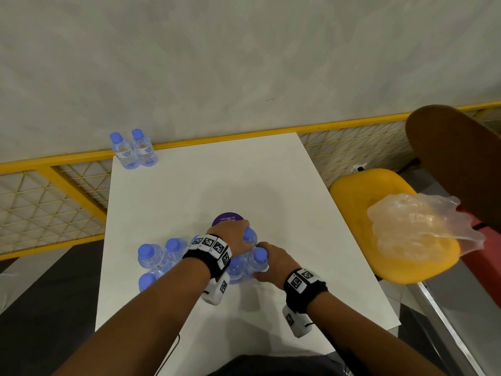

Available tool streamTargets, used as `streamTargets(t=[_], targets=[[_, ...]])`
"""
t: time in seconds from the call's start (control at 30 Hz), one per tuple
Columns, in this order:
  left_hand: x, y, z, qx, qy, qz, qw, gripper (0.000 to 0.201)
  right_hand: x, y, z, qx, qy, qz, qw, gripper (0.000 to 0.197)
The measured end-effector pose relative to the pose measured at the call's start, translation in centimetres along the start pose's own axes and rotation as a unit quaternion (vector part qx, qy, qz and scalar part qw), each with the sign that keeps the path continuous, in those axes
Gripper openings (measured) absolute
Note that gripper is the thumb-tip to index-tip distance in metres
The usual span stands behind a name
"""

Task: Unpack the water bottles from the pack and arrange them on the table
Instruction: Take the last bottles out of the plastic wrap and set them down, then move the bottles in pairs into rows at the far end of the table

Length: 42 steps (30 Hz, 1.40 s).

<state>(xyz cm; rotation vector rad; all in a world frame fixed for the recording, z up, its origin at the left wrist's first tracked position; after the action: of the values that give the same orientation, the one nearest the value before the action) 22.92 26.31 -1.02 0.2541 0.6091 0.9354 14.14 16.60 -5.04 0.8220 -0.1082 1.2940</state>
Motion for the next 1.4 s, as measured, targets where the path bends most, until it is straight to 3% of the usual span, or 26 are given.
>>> streamTargets(t=[0.1,0.17,0.23,0.3,0.37,0.43,0.53,0.73,1.0,1.13,1.2,1.33,1.4], targets=[[0.1,0.7,0.1,-0.006,0.007,-0.002,1.0,0.045,-0.3,0.7,0.3,0.016,-0.018,-0.006,1.0,0.059],[0.1,1.7,1.1,-0.025,0.026,-0.012,0.999,0.055,-0.3,1.8,1.5,0.016,-0.034,-0.011,0.999,0.094],[1.0,3.3,3.1,-0.063,0.042,-0.015,0.997,0.047,1.2,3.3,4.5,-0.047,-0.028,0.016,0.998,0.11],[3.3,5.5,5.5,-0.124,0.048,-0.007,0.991,0.045,5.0,5.4,8.0,-0.139,-0.027,0.107,0.984,0.087],[6.8,8.2,7.5,-0.178,0.055,0.01,0.982,0.043,10.6,7.6,9.6,-0.178,-0.004,0.224,0.958,0.057],[10.9,10.7,8.5,-0.204,0.053,0.035,0.977,0.038,15.9,8.6,7.8,-0.154,0.055,0.318,0.934,0.04],[16.6,13.2,8.0,-0.174,0.062,0.079,0.98,0.038,21.7,7.9,1.4,-0.072,0.163,0.387,0.905,0.026],[20.4,16.0,4.2,-0.136,0.134,0.066,0.979,0.041,28.0,4.7,-8.0,-0.024,0.374,0.356,0.856,0.025],[20.9,15.4,3.0,-0.118,0.115,0.097,0.982,0.049,29.1,1.8,-12.3,0.029,0.445,0.32,0.836,0.019],[21.5,15.2,3.4,-0.127,0.072,0.092,0.985,0.028,29.2,1.7,-12.6,0.049,0.428,0.348,0.833,0.017],[22.3,15.3,4.1,-0.161,0.082,0.093,0.979,0.031,29.8,1.7,-11.3,0.044,0.406,0.361,0.839,0.016],[24.6,15.8,8.0,-0.26,0.16,0.099,0.947,0.035,31.6,-0.2,-4.8,0.068,0.197,0.32,0.924,0.02],[25.9,15.1,10.7,-0.279,0.153,0.091,0.944,0.029,32.6,-2.2,-1.0,0.04,0.116,0.301,0.946,0.021]])
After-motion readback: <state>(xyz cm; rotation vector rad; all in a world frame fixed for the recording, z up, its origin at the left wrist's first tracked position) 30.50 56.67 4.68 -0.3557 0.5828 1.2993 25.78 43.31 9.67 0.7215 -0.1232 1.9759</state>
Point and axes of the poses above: each hand's wrist, its own y-axis away from the middle knuckle, its own z-axis out of the back of the hand, x = y × z, the point moved 9 cm from there along -y, towards the middle knuckle, and after that the axes turned 3 degrees about -z, right-handed, at the moved point
